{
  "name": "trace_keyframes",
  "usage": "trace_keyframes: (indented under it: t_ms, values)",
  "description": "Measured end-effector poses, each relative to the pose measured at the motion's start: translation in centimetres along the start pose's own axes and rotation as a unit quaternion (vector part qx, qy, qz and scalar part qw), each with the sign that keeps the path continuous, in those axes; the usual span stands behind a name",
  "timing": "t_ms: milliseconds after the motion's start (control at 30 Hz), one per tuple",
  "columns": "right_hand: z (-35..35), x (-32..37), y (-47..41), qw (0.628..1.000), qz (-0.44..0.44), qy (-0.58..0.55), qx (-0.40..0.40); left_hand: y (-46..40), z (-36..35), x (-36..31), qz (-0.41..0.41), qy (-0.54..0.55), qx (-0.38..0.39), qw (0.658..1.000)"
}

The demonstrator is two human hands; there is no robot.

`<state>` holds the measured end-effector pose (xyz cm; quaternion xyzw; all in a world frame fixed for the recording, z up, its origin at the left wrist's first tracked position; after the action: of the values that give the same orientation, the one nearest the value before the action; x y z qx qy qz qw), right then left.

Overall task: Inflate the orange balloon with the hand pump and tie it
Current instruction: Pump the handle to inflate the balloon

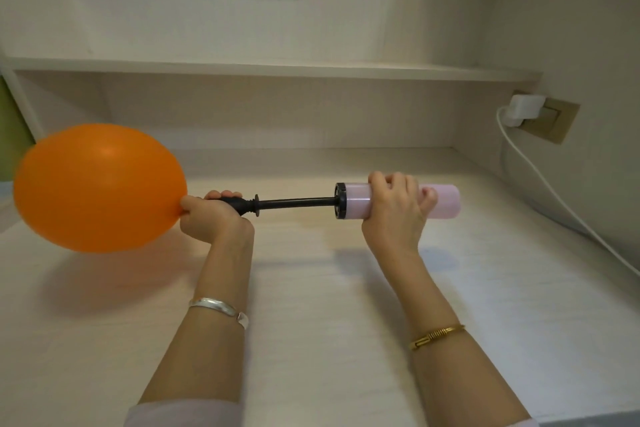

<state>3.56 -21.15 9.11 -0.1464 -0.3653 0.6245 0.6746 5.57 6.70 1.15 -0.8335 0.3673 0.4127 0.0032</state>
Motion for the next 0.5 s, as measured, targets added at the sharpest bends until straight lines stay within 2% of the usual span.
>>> trace_keyframes:
  t_ms: [300,500]
  values:
    - [-1.6,6.1,2.0,0.998,0.055,-0.024,-0.002,2.8,-1.6,1.8,-0.009,-0.008,0.041,0.999]
    - [0.3,2.8,0.3,0.998,0.046,-0.032,-0.026,0.9,-1.0,0.4,0.001,0.0,0.026,1.0]
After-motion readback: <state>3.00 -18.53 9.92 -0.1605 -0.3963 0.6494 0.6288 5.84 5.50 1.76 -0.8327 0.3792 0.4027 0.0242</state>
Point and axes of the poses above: each hand's wrist, its own y-axis away from the middle knuckle, its own z-axis out of the back of the hand, x = y × z, the point moved 10 cm from there along -y, towards the middle knuckle, and after that the axes turned 9 degrees about -y, right-handed, at the moved point
